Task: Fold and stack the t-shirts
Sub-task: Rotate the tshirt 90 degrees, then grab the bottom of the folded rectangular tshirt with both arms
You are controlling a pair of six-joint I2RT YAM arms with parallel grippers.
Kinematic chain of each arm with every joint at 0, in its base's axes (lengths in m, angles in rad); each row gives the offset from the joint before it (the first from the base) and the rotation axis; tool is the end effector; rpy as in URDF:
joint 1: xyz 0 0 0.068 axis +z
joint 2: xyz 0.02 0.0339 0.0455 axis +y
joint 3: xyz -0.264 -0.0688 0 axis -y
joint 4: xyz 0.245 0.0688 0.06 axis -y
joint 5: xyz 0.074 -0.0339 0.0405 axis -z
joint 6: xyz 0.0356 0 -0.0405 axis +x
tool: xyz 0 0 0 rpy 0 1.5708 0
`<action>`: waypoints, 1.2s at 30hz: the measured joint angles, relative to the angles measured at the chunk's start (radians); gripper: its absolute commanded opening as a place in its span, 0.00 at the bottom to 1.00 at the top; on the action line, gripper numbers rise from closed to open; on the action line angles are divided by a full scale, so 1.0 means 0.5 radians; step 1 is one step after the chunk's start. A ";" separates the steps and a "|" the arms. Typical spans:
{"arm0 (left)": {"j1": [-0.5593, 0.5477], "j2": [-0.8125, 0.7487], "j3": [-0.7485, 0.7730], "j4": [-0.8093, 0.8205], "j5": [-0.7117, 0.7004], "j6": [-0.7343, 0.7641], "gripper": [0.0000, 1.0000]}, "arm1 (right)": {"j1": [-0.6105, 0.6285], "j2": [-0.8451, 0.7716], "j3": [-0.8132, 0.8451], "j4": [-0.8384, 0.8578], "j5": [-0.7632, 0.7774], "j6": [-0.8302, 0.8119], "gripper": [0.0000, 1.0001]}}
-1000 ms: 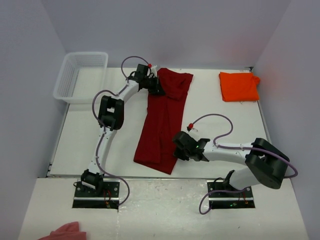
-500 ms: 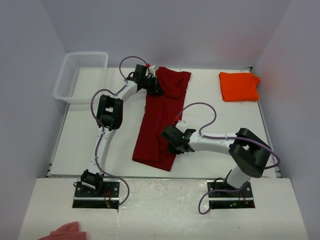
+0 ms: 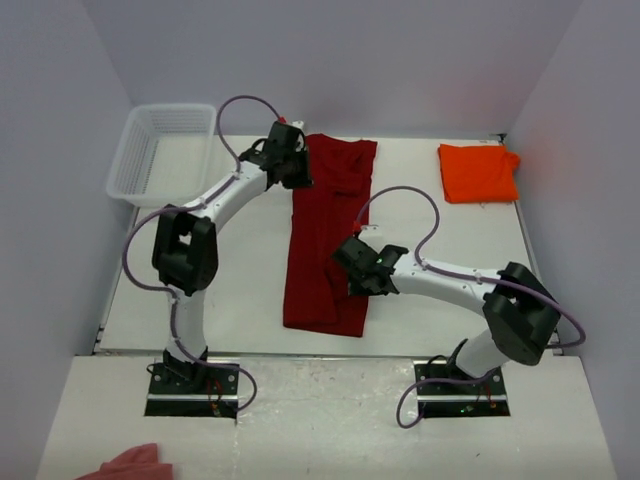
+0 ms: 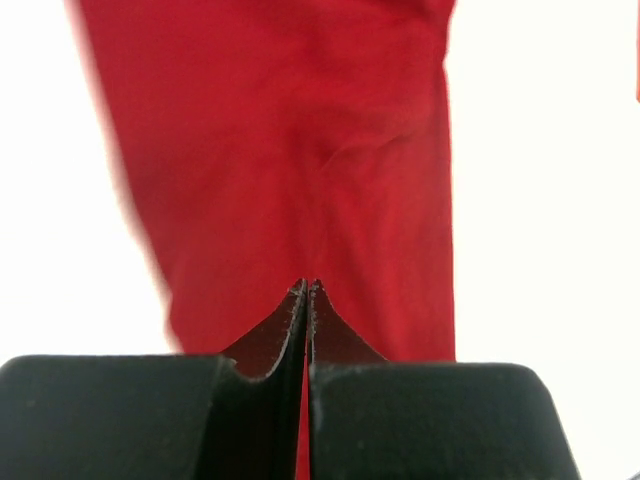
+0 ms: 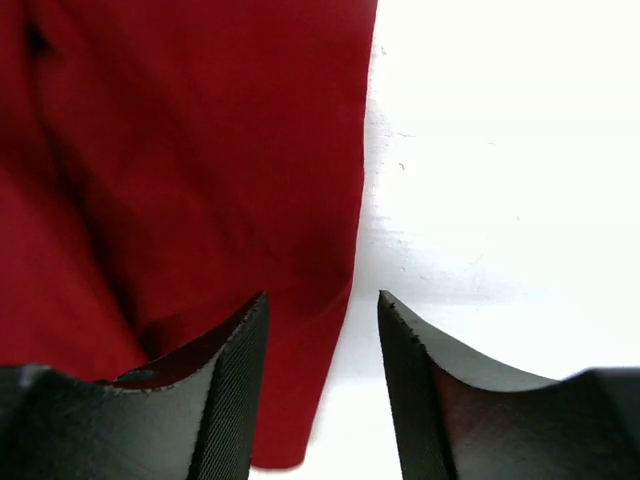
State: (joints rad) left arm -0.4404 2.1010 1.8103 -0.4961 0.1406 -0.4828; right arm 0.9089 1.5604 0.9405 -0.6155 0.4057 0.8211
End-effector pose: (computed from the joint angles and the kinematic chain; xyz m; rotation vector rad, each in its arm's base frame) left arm 0.4344 -0.2102 0.2512 0.0192 2.4331 -0.6011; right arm 0.1873 0.2175 0.1832 -0.0238 2.6212 -0.0120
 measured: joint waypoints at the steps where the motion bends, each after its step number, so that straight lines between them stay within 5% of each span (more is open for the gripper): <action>1: -0.001 -0.095 -0.087 -0.012 -0.068 -0.029 0.00 | 0.001 -0.054 0.006 -0.026 0.000 -0.023 0.54; 10: -0.062 -0.581 -0.916 -0.128 -0.306 -0.123 0.00 | 0.001 -0.572 -0.137 -0.060 -0.191 -0.052 0.57; 19: -0.114 -1.054 -1.670 -0.076 -0.056 -0.115 0.06 | 0.002 -1.038 -0.709 0.111 -0.493 0.150 0.63; 26: -0.115 -1.272 -1.942 0.175 0.290 -0.095 0.12 | -0.001 -1.167 -0.892 0.274 -0.588 0.311 0.68; 36: -0.115 -1.282 -2.154 0.340 0.546 -0.096 0.16 | -0.004 -0.951 -0.954 0.499 -0.682 0.435 0.62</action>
State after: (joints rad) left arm -0.4980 1.4601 0.7334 -0.3260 0.4133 -0.5308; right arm 0.9070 1.0847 0.4637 -0.3660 0.0647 1.0386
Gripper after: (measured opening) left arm 0.151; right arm 0.636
